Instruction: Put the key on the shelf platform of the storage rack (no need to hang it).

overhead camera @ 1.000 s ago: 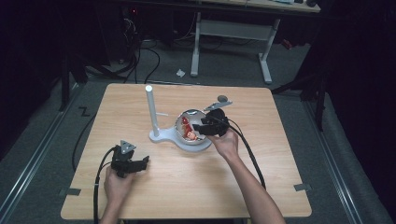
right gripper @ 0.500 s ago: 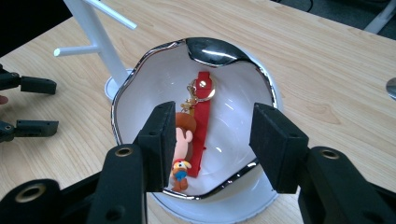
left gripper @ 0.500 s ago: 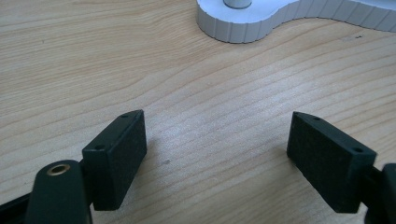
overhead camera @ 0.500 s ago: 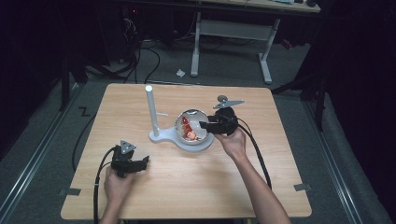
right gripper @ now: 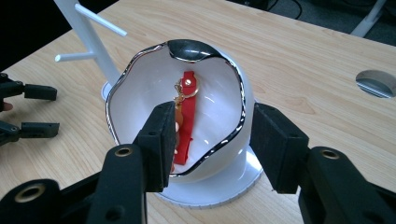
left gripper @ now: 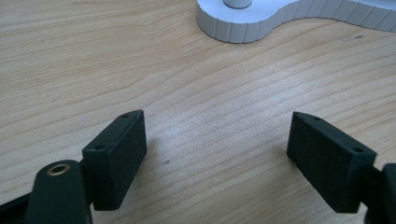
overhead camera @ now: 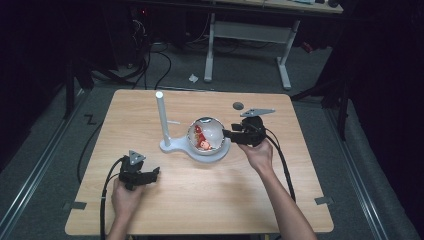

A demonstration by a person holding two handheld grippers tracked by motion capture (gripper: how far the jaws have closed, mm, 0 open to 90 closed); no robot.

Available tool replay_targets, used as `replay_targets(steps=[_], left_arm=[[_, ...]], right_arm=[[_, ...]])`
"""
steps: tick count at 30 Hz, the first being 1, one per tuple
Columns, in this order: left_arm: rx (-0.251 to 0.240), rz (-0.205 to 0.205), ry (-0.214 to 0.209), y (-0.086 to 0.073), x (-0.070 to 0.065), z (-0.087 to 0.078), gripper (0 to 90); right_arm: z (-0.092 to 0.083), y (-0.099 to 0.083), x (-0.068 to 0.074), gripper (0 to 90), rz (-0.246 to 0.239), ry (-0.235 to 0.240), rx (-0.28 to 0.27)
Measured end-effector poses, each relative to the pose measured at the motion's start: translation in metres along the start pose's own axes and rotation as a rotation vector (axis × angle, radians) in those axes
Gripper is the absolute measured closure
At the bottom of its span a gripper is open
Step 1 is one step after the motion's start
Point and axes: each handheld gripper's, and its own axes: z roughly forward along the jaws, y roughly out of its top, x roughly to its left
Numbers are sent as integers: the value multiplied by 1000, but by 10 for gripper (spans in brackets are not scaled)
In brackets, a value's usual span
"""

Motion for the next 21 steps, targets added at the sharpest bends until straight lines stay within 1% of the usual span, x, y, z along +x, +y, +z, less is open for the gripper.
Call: replay_targets(steps=[1, 4, 7, 10, 15, 21], left_arm=[[-1, 0, 1, 0, 0, 0, 204], [-2, 0, 1, 0, 0, 0, 204], [0, 0, 0, 0, 0, 0, 204], [0, 0, 0, 0, 0, 0, 204], [0, 0, 1, 0, 0, 0, 204], [-2, 0, 2, 0, 0, 0, 204]], right_arm=[[-1, 0, -1, 508, -3, -2, -4], [-7, -4, -5, 508, 26, 4, -30], [-11, -8, -9, 508, 39, 0, -31], [-16, -11, -12, 508, 42, -12, -24], [-26, -12, -15, 508, 43, -22, -45], [-36, -14, -15, 508, 33, -30, -57]])
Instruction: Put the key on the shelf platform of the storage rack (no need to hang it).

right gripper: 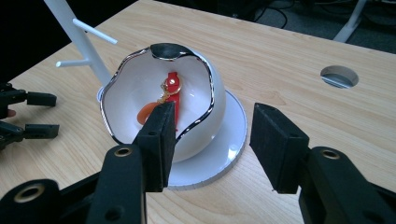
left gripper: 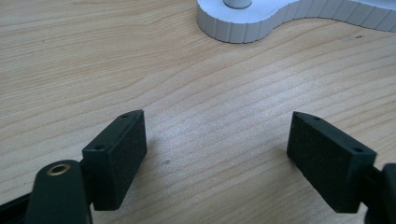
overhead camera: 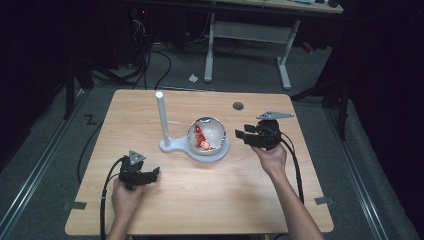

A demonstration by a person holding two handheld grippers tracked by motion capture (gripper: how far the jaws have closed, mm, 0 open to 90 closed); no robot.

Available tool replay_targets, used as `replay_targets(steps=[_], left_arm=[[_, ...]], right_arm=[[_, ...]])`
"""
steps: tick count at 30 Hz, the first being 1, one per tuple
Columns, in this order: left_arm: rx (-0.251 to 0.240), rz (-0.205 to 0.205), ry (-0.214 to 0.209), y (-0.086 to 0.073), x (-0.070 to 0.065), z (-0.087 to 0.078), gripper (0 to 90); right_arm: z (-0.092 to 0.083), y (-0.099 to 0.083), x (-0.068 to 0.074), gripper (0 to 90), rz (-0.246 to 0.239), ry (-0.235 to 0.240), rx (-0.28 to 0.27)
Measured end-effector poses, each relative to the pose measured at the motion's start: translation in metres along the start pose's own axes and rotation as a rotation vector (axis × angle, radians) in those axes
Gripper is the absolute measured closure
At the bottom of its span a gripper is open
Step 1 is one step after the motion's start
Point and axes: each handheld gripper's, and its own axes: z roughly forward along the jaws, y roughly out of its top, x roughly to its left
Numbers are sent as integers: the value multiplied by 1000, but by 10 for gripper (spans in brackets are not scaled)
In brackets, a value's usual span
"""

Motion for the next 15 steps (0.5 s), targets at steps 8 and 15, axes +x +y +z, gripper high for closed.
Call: replay_targets(steps=[8, 15], left_arm=[[1, 0, -1, 0, 0, 0, 204], [1, 0, -1, 0, 0, 0, 204]], right_arm=[[-13, -10, -5, 510, 16, -11, -18], [-26, -11, -7, 509, 17, -24, -39]])
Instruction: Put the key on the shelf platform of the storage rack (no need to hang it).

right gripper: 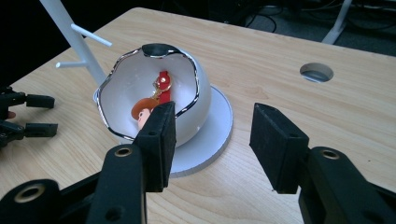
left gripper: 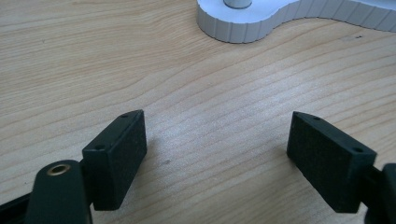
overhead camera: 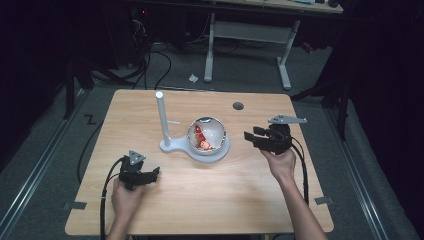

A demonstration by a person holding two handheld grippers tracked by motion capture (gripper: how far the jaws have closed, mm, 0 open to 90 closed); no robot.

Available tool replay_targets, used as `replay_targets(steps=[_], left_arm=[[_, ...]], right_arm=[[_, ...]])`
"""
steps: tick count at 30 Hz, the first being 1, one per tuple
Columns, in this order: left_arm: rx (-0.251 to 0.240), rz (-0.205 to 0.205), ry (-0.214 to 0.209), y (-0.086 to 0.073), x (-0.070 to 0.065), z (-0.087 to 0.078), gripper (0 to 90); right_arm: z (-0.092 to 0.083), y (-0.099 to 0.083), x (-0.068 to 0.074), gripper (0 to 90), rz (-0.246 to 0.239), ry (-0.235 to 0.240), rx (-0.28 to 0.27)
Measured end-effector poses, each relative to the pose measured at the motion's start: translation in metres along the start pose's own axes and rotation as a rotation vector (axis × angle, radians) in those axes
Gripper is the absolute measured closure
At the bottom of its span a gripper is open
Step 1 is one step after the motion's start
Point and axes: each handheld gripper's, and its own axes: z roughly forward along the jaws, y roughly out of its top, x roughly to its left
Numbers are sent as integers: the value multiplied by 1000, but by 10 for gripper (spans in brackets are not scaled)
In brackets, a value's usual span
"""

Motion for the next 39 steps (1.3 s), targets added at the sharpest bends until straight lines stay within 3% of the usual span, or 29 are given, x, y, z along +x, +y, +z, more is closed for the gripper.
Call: replay_targets(steps=[11, 24, 39], left_arm=[[0, 0, 0, 0, 0, 0, 204], [-1, 0, 1, 0, 0, 0, 204], [1, 1, 0, 0, 0, 0, 204]], right_arm=[[-15, -3, -1, 514, 11, -26, 3], [-33, -24, -14, 514, 44, -57, 6], [-50, -39, -12, 514, 51, -59, -20]])
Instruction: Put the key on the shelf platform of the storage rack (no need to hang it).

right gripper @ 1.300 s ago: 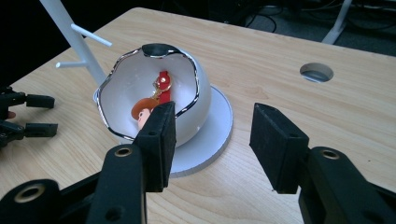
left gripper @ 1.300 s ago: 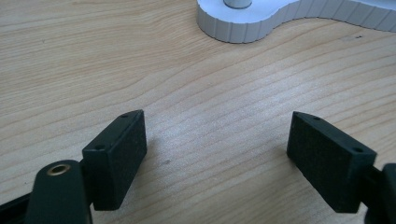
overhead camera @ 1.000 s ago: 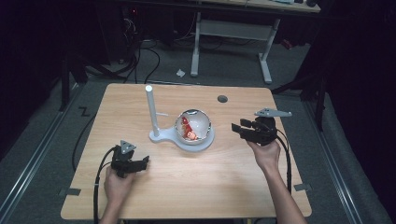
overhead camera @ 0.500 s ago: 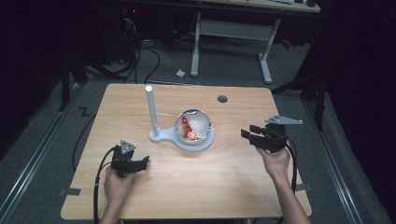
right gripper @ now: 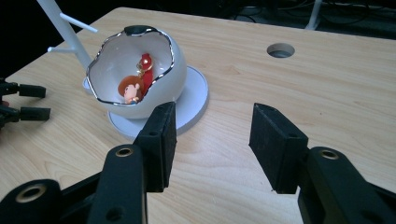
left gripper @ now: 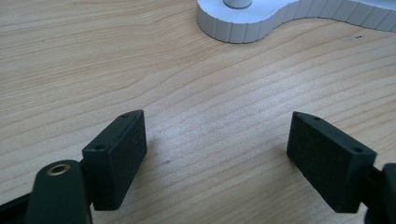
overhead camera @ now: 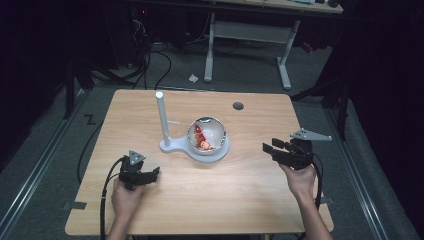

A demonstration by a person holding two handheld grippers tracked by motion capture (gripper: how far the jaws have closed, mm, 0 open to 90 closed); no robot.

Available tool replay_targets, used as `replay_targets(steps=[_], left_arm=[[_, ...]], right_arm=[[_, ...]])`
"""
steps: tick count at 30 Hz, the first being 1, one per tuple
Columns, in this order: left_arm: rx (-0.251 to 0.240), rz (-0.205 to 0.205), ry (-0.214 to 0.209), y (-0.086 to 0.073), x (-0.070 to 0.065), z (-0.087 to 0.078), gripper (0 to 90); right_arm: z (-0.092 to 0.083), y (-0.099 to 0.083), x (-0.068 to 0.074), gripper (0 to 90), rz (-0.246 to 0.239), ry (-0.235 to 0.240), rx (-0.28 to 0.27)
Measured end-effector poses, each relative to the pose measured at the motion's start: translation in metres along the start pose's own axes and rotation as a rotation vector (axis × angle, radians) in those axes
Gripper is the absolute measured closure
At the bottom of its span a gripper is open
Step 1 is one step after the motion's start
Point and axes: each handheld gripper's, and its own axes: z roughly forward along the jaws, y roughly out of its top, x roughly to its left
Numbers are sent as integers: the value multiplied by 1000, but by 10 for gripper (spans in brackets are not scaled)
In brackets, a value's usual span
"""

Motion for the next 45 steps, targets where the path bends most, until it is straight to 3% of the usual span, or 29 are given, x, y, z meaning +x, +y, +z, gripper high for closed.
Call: replay_targets(steps=[18, 45], left_arm=[[0, 0, 2, 0, 0, 0, 204], [0, 1, 2, 0, 0, 0, 204]], right_arm=[[-10, -26, 2, 512, 31, 8, -5], [4, -55, 6, 497, 51, 43, 29]])
